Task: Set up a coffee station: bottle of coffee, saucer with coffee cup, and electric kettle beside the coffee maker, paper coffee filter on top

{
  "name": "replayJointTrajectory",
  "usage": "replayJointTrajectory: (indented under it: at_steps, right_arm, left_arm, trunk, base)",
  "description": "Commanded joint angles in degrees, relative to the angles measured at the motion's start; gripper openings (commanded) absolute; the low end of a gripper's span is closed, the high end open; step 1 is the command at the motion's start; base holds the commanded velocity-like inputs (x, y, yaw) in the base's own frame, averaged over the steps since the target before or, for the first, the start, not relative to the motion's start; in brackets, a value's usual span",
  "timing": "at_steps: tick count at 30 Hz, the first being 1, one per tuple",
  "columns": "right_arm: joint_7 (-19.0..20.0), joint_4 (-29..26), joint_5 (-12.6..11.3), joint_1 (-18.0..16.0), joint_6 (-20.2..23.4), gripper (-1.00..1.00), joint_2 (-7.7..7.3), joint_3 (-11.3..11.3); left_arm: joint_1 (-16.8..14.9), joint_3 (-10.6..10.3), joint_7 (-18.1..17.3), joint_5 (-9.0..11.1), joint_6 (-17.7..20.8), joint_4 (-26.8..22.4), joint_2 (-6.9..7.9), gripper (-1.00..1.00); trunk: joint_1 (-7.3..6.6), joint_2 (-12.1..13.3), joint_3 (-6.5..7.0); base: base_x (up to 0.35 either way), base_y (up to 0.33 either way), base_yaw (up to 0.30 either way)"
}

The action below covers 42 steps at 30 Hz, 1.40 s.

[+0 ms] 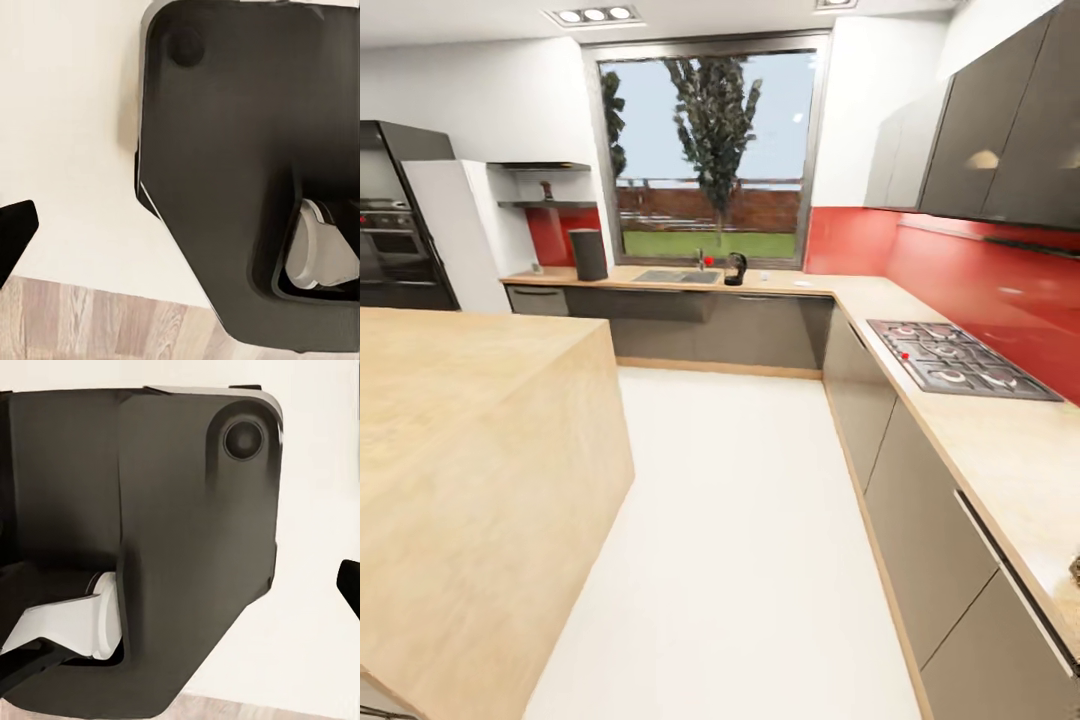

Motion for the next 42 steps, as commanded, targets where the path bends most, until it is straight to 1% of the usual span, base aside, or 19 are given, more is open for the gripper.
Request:
replayJointTrajectory:
  at_steps: [1,2,3,5,7,8,9,12,15,16,17,18,20,27,33,42]
  right_arm:
    - [0.13,-0.51,-0.07,-0.01,-0.07,1.0,0.01,-0.05]
    - [0.09,-1.29,-0.04,-0.01,-0.05,1.0,0.02,-0.05]
    - [0.1,-3.05,-0.03,-0.01,0.02,1.0,-0.01,-0.05]
    - [0.06,-6.73,0.04,-0.01,0.11,1.0,-0.45,-0.06]
    - [0.09,-10.58,0.07,-0.01,0.11,1.0,-1.39,-0.06]
    - [0.14,-14.01,0.07,-0.01,0.11,1.0,-2.2,-0.06]
    - [0.16,-17.54,0.08,-0.01,0.09,1.0,-2.71,-0.06]
    - [0.2,-23.5,0.08,-0.01,-0.07,1.0,-3.12,-0.06]
    - [0.17,-28.34,0.12,-0.01,-0.1,1.0,-3.21,-0.04]
    - [0.13,-29.02,0.2,-0.01,-0.12,1.0,-3.2,0.0]
    - [0.09,-29.17,0.25,-0.01,-0.13,1.0,-3.19,0.05]
    - [0.12,-26.47,0.33,-0.01,-0.93,1.0,-3.18,0.11]
    - [0.15,-26.07,0.32,-0.01,-1.56,1.0,-3.18,0.08]
    - [-0.11,-25.52,0.18,-0.01,-2.5,1.0,-3.19,-0.02]
    - [0.04,-25.42,0.17,-0.01,-3.52,1.0,-3.25,0.01]
    - [0.08,-24.85,0.24,-0.01,-3.72,1.0,-3.19,0.03]
  left_arm:
    - [-0.11,0.1,-0.01,0.35,-0.13,-0.1,0.04,1.0]
    - [-0.37,0.08,0.02,0.31,-0.14,-0.23,0.1,1.0]
    - [-1.41,0.01,0.05,0.25,-0.13,-0.57,0.49,1.0]
    - [-3.53,-0.03,0.06,0.25,-0.14,-1.49,1.7,1.0]
    - [-5.45,-0.05,0.06,0.25,-0.15,-3.2,2.53,1.0]
    - [-7.0,-0.02,0.06,0.25,-0.12,-4.96,2.92,1.0]
    - [-8.51,0.04,0.06,0.3,-0.09,-6.81,3.12,1.0]
    - [-11.09,0.16,0.06,0.47,-0.11,-9.76,3.2,1.0]
    - [-12.53,0.26,0.06,0.61,-0.22,-11.0,3.22,1.0]
    - [-12.6,0.3,0.06,0.64,-0.47,-11.14,3.26,1.0]
    - [-12.52,0.35,0.06,0.6,-1.0,-11.21,3.28,1.0]
    - [-12.24,0.4,0.26,0.31,-4.1,-10.78,3.51,1.0]
    - [-12.19,0.39,0.3,0.27,-4.62,-10.67,3.61,1.0]
    - [-12.1,0.31,0.32,0.29,-5.22,-10.47,3.54,1.0]
    - [-12.15,0.17,0.32,0.25,-5.25,-10.42,3.5,1.0]
    - [-12.16,0.02,0.31,0.25,-5.25,-10.45,3.48,1.0]
  trunk:
    - [0.06,-0.1,-0.1]
    - [0.06,-0.1,-0.1]
    - [0.06,-0.1,-0.1]
    - [0.06,-0.1,-0.1]
    - [0.06,-0.1,-0.1]
    - [0.06,-0.1,-0.1]
    - [0.06,-0.1,-0.1]
    - [0.06,-0.1,-0.1]
    - [0.06,-0.1,-0.1]
    - [0.06,-0.1,-0.1]
    - [0.06,-0.1,-0.1]
    - [0.06,-0.1,-0.1]
    - [0.06,-0.1,-0.1]
    - [0.06,-0.1,-0.04]
    - [0.06,-0.1,0.45]
    - [0.06,-0.1,1.25]
  base:
    - [0.329,0.0,-0.3]
    - [0.33,0.0,-0.3]
    - [0.332,0.0,-0.3]
    - [0.332,0.0,-0.3]
    - [0.333,0.0,-0.3]
    - [0.334,0.0,-0.299]
    - [0.334,0.0,-0.214]
    - [0.334,0.0,-0.094]
    - [0.335,0.0,-0.026]
    - [0.335,0.0,-0.009]
    - [0.335,0.0,-0.006]
    - [0.335,0.0,-0.001]
    - [0.335,0.0,-0.001]
    - [0.335,0.0,0.0]
    - [0.335,0.0,0.0]
    - [0.335,0.0,0.0]
